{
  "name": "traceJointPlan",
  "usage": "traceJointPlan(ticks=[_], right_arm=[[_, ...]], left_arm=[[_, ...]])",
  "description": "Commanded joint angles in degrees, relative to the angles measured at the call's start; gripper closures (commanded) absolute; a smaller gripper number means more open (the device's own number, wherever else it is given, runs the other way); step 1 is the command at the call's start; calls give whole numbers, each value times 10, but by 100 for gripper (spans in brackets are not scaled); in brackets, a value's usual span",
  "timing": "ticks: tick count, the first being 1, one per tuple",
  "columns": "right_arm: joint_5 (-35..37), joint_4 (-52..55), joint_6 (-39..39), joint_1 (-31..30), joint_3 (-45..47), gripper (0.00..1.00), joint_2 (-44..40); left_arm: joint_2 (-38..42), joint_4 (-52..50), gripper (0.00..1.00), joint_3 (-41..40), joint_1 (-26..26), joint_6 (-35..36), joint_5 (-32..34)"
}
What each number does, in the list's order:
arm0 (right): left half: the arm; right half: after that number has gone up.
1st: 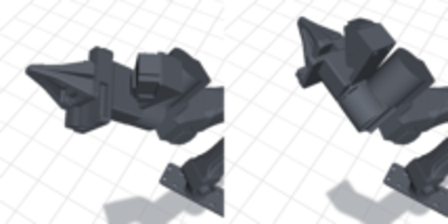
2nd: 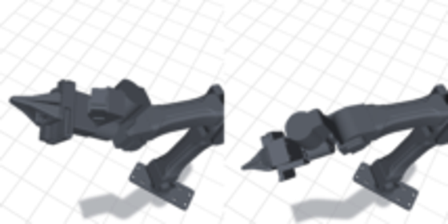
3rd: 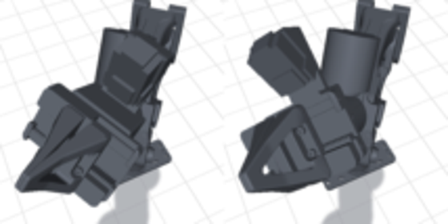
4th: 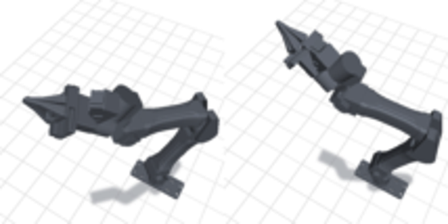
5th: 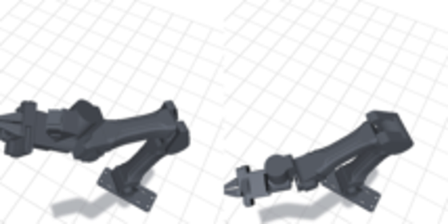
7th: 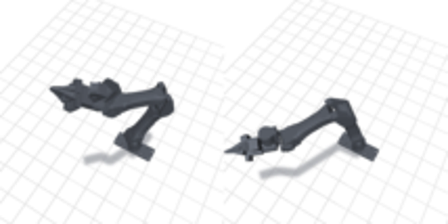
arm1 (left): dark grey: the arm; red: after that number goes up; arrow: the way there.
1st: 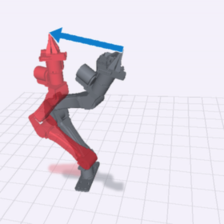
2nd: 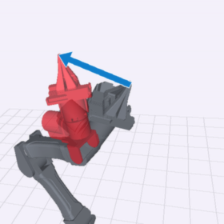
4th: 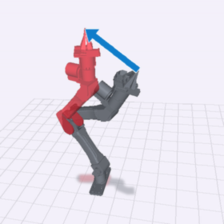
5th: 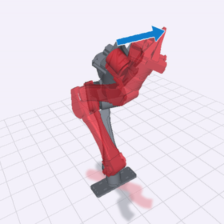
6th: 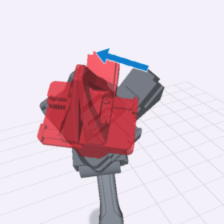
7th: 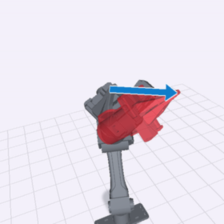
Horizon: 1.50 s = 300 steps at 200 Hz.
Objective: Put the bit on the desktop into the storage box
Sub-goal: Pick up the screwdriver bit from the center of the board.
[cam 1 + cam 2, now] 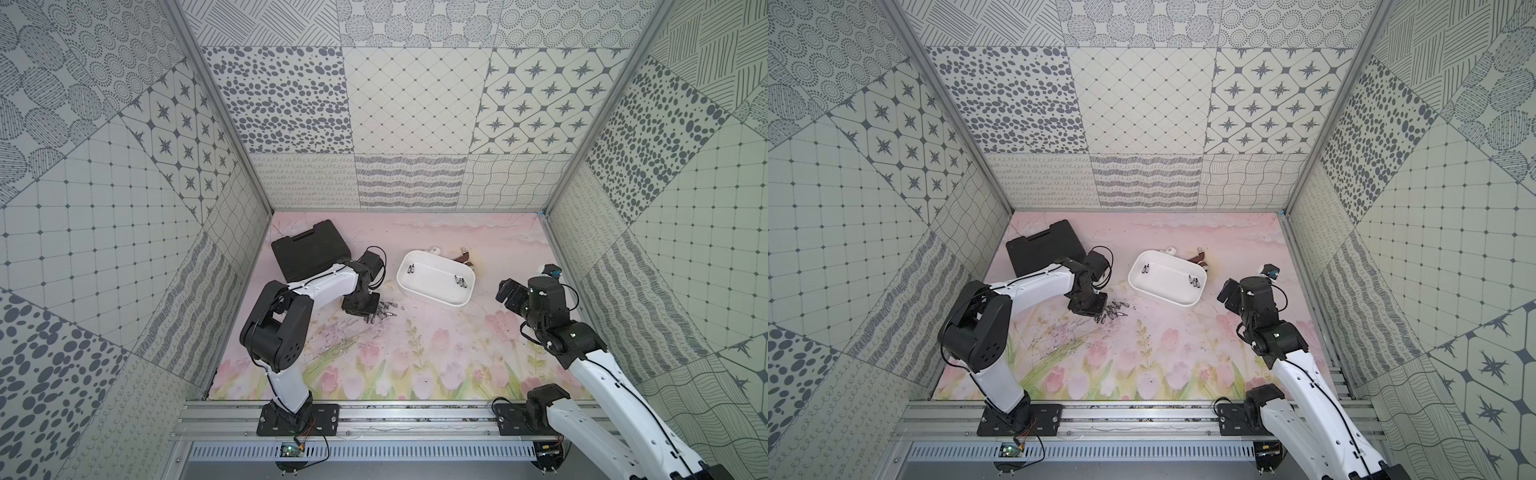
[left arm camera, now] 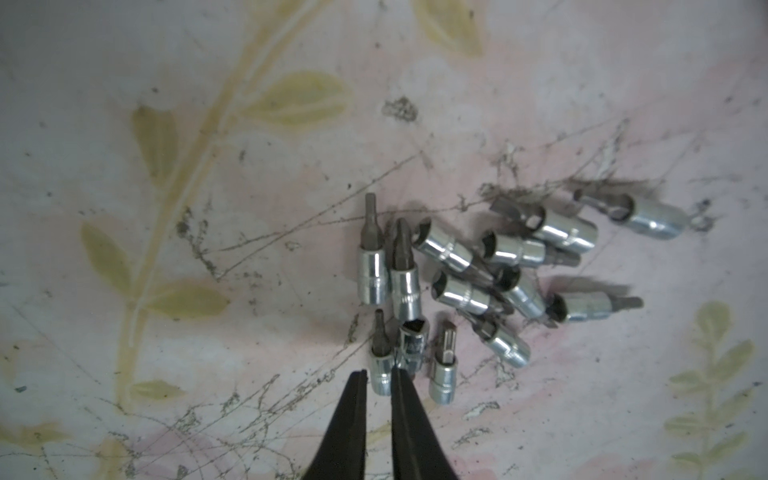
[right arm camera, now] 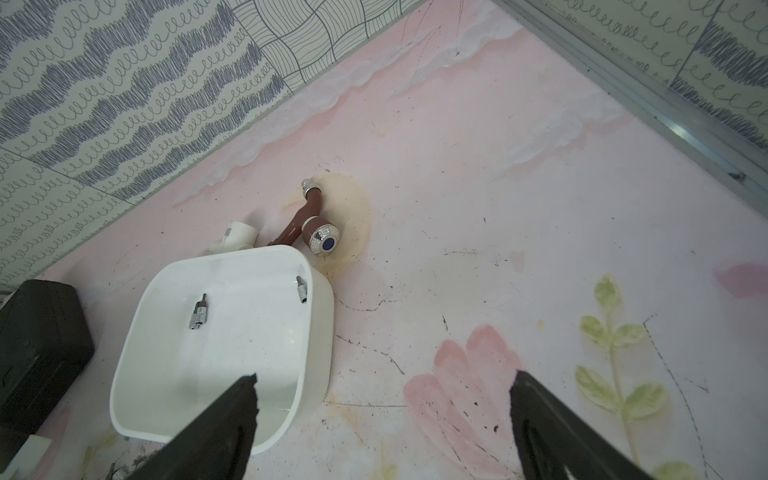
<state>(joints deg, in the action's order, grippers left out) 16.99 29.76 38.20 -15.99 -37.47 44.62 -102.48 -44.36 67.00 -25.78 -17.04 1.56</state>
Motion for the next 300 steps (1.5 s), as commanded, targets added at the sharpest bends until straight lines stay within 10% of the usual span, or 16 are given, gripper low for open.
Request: traceJointPlan(ticks=[1,300], right_arm=[[7,-14,1,4,-1,3,3],[8,-14,4,4,8,3,-1]], left_arm=[[-9,-10,83,6,2,7,1],[-15,-9,87,-2,1,5,-25]])
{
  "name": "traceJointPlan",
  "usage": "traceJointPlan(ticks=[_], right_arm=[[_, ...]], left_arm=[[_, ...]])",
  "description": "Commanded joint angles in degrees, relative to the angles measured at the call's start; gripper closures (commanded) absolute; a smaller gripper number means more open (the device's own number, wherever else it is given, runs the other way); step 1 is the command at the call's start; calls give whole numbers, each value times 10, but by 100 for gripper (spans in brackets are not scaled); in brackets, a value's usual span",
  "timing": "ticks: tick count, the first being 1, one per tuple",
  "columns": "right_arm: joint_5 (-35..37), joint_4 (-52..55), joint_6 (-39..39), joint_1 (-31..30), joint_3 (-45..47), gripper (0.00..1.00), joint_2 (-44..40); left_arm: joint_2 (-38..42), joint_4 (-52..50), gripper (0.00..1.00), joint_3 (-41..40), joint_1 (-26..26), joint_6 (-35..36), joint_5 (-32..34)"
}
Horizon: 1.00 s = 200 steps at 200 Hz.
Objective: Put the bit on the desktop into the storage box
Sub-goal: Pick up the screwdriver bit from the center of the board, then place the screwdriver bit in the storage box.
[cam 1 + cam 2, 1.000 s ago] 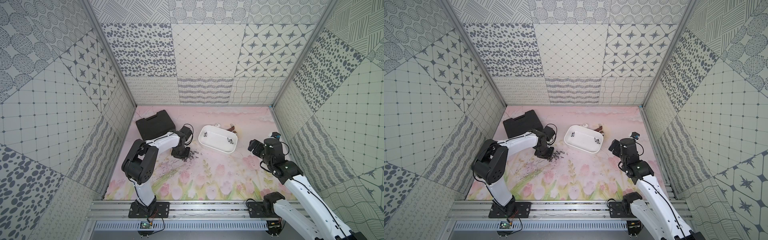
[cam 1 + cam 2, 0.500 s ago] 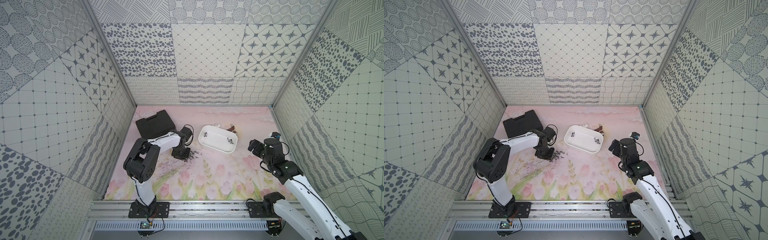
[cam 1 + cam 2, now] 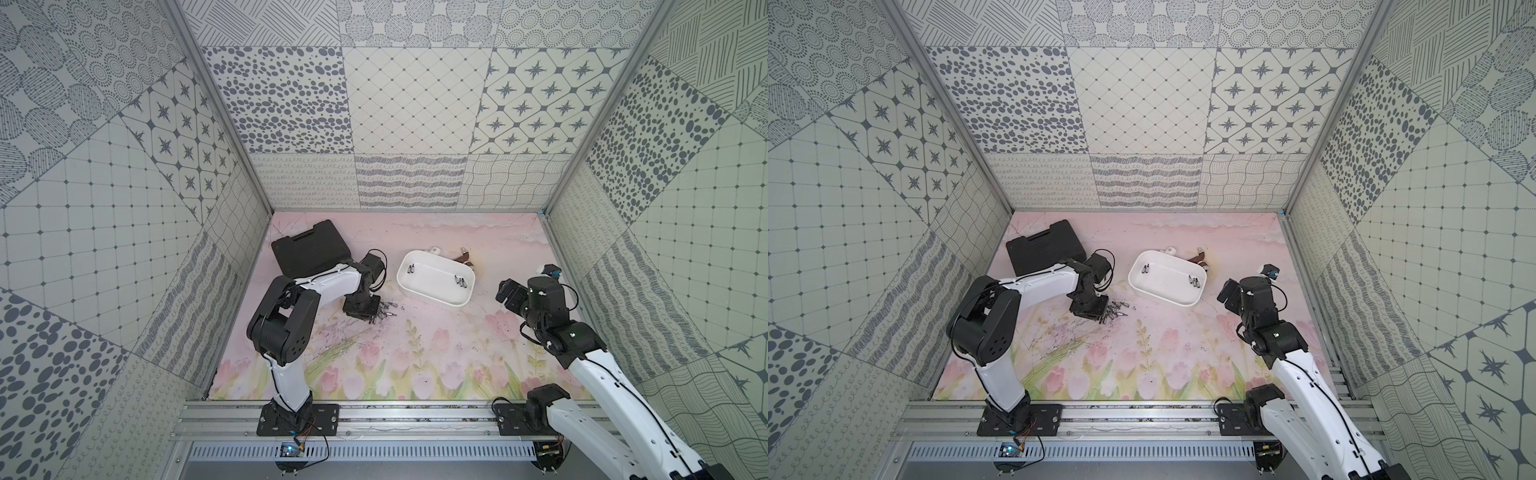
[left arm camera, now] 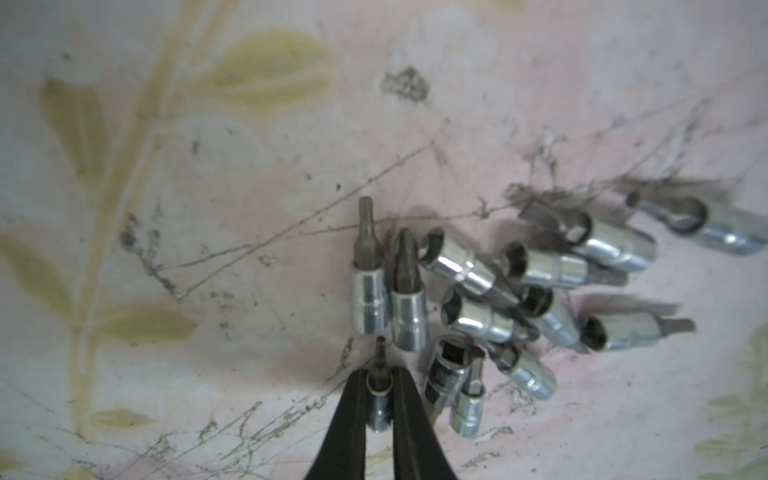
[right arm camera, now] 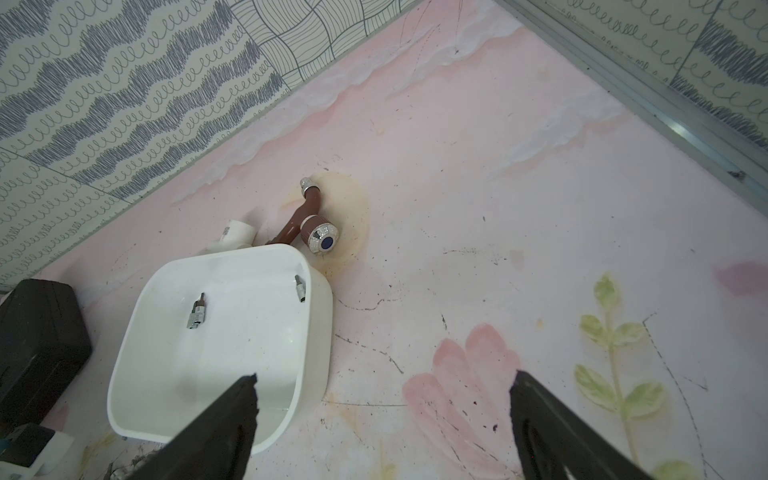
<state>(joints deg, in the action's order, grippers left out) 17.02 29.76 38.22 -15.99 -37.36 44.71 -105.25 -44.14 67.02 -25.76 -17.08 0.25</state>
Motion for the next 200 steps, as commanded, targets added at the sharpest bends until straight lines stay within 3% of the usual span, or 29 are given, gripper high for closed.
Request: traceJointPlan(ticks=[1,62,104,200], right_arm=[[7,-14,4,3,6,3,-2],[7,-15,4,3,2,3,3],[7,-15,3,3,-2,3,6],[13,-15,-4,3,4,3,-8]], left_arm=[[14,-12,87,-2,1,5,-12],[78,-43,88,23,1,1,-6],[96,-76,89,87,-7,5,6],[-15,-103,90,296,-72,19,7]])
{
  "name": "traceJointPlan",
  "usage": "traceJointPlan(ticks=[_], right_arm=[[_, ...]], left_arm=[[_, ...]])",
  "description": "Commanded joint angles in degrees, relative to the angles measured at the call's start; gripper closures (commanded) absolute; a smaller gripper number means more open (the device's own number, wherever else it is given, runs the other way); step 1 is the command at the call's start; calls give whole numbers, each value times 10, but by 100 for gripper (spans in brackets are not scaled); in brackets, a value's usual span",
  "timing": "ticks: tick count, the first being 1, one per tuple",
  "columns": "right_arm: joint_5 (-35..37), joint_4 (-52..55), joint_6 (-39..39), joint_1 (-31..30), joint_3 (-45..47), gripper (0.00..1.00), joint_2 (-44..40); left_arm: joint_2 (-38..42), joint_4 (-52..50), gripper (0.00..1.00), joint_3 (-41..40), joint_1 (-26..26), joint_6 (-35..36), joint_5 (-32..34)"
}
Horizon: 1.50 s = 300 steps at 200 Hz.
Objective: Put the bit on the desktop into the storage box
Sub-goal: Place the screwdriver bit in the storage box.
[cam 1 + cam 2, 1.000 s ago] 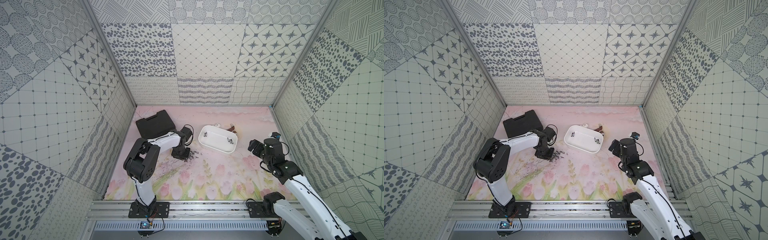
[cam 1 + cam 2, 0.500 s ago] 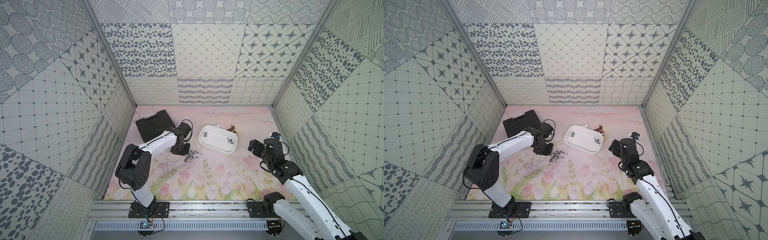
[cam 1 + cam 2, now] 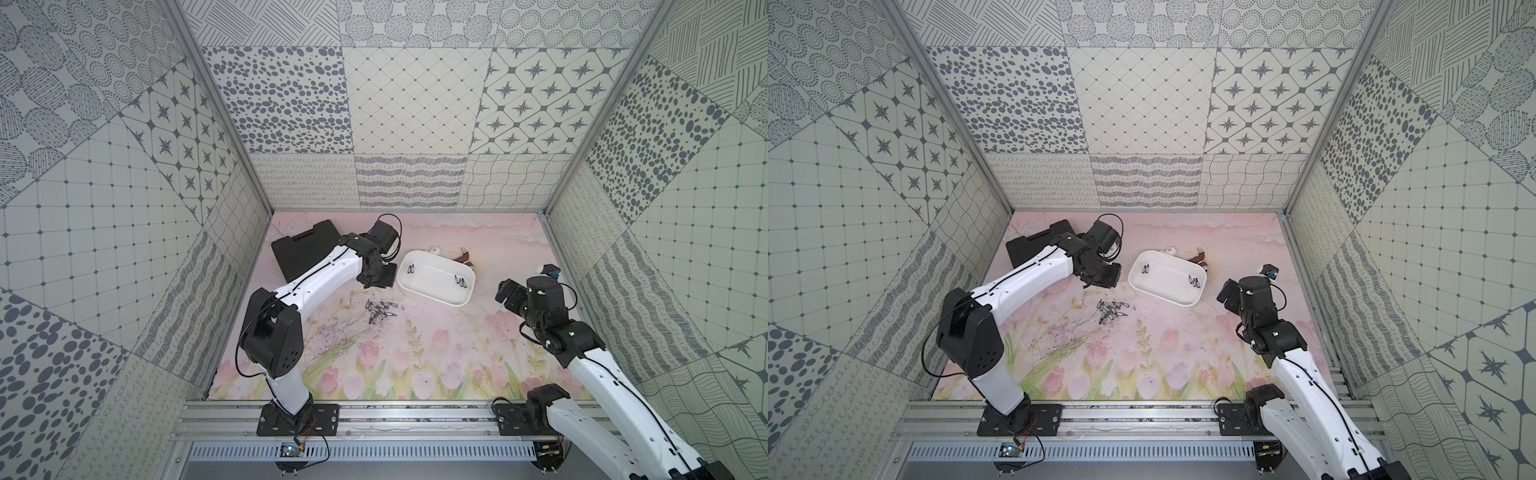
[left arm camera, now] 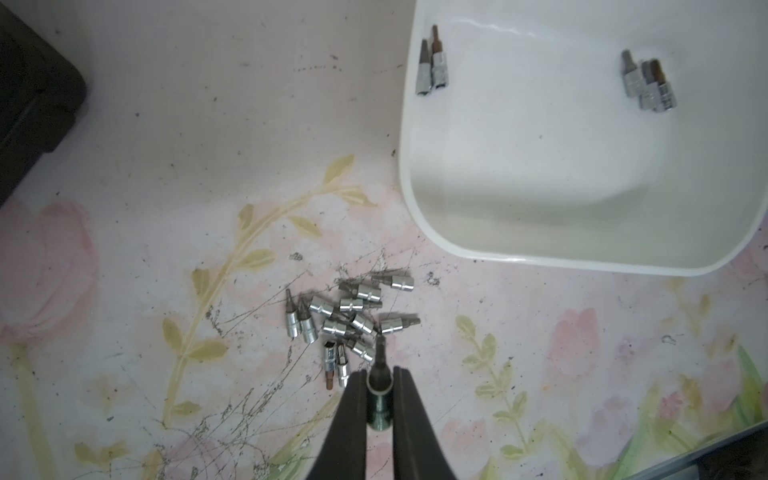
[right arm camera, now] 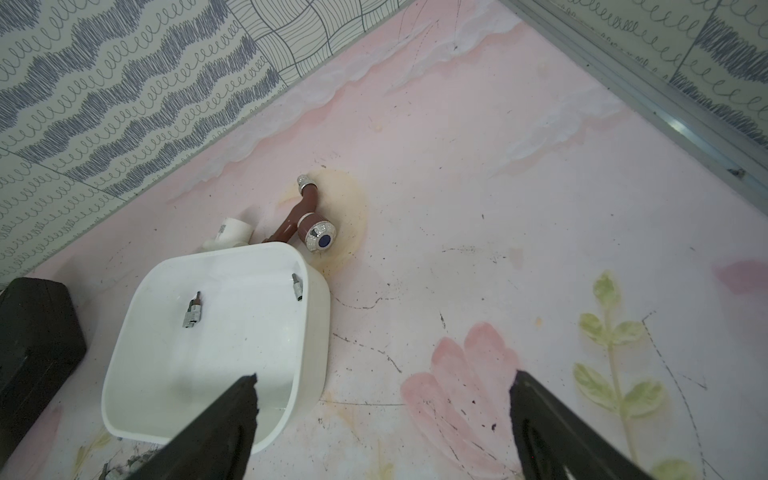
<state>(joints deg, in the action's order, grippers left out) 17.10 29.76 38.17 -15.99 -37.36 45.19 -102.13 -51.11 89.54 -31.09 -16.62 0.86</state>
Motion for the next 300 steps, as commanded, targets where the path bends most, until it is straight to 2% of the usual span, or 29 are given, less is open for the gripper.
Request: traceJointPlan(ticks=[1,105,193,300], right_arm=[[12,-15,-4,3,4,3,-13],[20,-14,-16,5,13,3,-27],[22,-15,-19,6,15,3,-30],[24,-15,-24,9,14,3,-24]], left_arm=[[-49,-33,90,73,-19,15,1],[-243,-44,92,283,-41,19,-20],[-353,4,94,344,-48,12,32],[-396,35,93,350,-49,3,70]])
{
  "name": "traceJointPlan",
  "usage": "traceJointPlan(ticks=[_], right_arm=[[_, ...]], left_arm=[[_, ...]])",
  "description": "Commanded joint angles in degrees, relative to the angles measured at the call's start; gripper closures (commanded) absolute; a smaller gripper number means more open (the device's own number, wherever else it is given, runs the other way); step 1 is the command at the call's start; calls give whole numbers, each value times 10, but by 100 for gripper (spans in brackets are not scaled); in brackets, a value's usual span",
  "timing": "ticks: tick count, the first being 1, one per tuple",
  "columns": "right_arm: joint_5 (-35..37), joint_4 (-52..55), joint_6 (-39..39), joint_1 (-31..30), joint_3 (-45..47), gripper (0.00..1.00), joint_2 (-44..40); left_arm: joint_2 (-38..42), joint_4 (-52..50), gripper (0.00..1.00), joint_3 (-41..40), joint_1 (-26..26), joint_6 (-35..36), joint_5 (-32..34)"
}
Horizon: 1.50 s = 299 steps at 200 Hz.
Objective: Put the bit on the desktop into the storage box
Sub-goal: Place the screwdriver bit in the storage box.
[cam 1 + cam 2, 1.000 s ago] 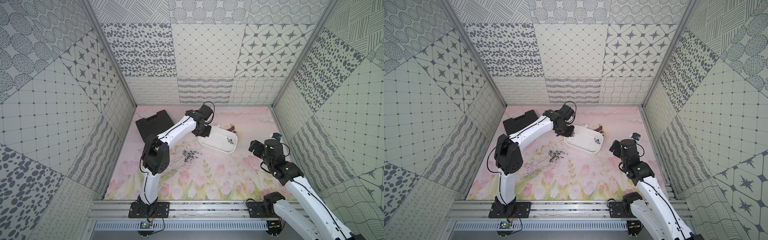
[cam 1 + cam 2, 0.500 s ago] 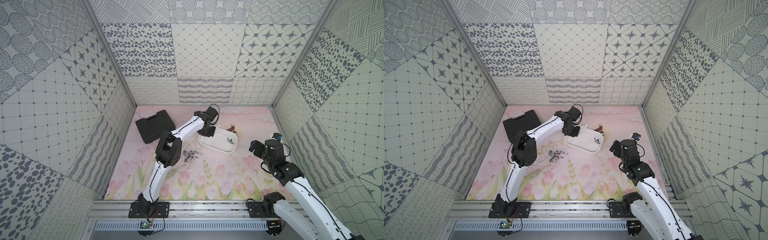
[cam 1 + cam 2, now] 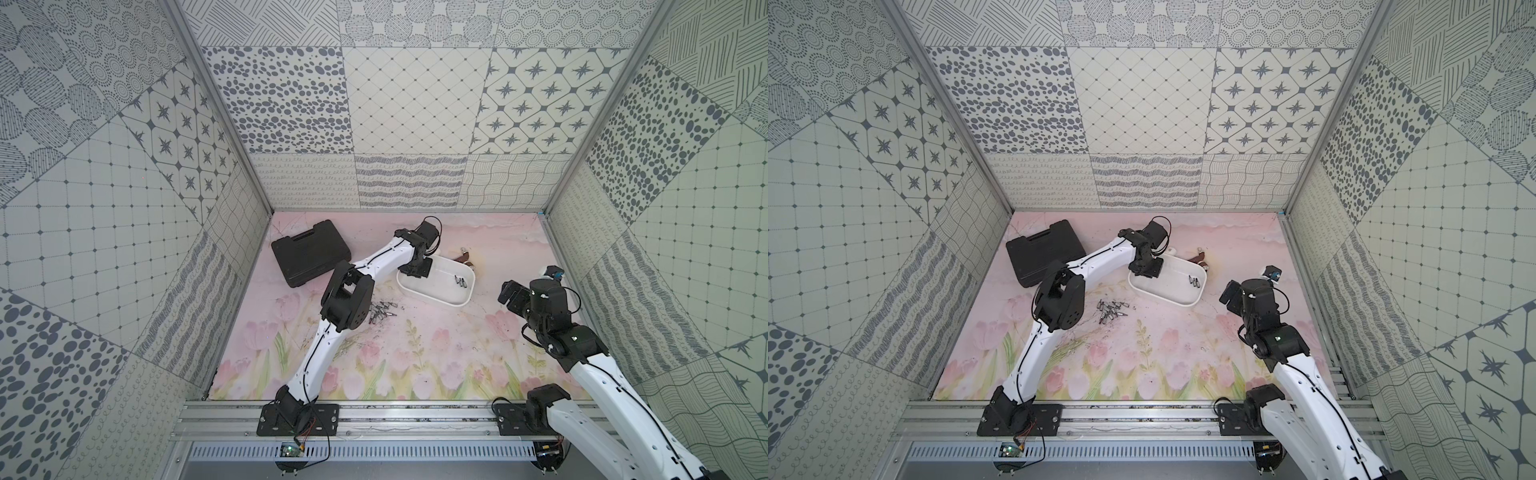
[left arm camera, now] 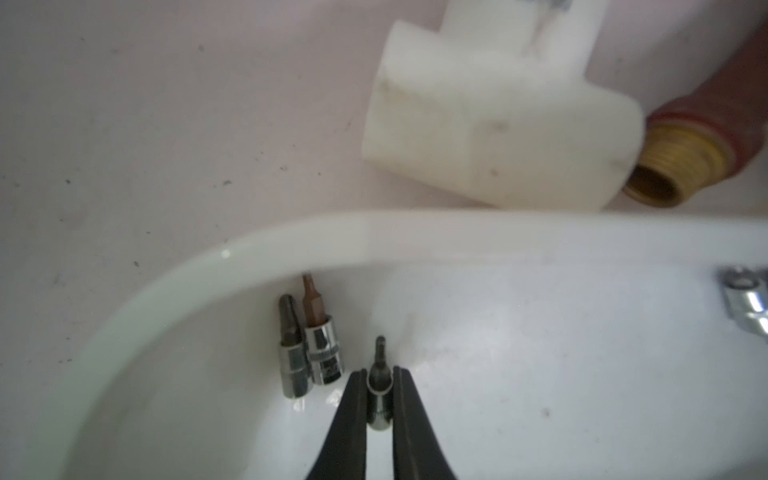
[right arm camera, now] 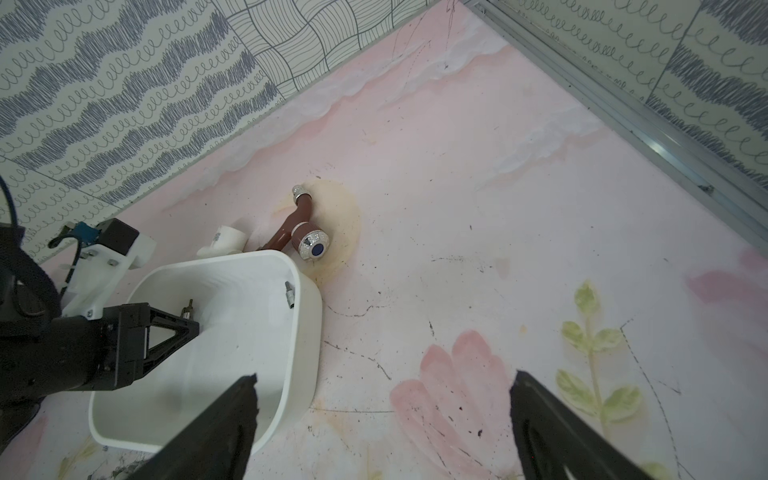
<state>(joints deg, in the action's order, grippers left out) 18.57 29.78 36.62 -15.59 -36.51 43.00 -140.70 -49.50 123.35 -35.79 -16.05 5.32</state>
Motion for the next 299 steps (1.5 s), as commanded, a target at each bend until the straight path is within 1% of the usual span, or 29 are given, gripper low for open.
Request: traceJointPlan(ticks=[1,54,114,153,177,191,225,252,299], right_arm=[[9,-15,-8,5,5,3,-2],[9,-15,-10,6,0,3,2],[7,-15,-11,7,-7,3,12],[6,-14,-14,7,-8,3,9],[3,-15,-15,8,-8,3,9],[2,-15,-14,7,-8,3,7],[2,-15,-15,8,-7,3,1],[-1,-15,-15,8,-6,3,-3],[-23,-14,-22,9,-11,3,-2]], left_arm=[[-10,18,93,12,-2,-3,26],[-13,31,92,11,-2,-6,32],[-5,28,87,13,-2,-4,31],[10,20,79,11,-2,-1,28],[23,14,70,9,-1,-1,22],[31,11,67,6,-2,-1,17],[71,17,60,-22,-2,-1,-11],[117,28,57,-61,-2,0,-29],[228,50,53,-160,-2,10,-21]])
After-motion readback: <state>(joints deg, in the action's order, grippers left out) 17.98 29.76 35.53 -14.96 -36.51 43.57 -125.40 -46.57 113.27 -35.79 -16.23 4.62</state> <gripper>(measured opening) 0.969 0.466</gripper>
